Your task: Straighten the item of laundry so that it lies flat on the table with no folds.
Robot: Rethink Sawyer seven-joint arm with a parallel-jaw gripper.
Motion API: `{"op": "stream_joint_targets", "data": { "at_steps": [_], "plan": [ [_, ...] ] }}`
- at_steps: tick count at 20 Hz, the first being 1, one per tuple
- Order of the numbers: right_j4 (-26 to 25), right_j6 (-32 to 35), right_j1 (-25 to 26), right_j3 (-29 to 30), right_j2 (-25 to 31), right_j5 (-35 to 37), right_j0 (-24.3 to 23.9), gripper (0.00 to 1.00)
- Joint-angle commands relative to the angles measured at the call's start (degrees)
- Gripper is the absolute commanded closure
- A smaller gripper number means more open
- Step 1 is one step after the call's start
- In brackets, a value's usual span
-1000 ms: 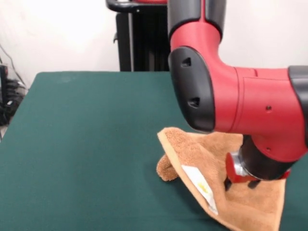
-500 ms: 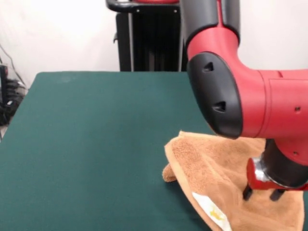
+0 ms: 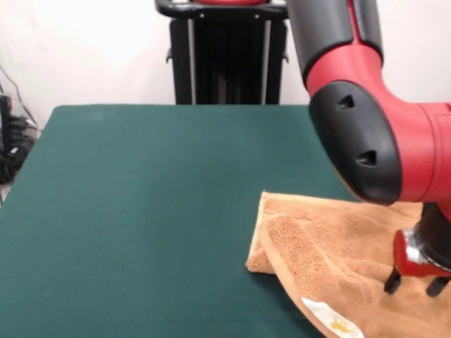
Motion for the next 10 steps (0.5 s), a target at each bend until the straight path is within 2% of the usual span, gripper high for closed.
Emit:
{"op": "stream_joint_targets", "data": {
  "at_steps": [1,6,10],
  "plan": [
    [3.4,17.8,2.8,2.7,1.9,-1.6,3.7,0.0],
    [3.1,17.2,2.4,2.8,1.9,-1.0,4.0,0.0],
    [1.5,12.7,0.2,4.0,0.7,3.4,3.3,0.0]
  ]
}}
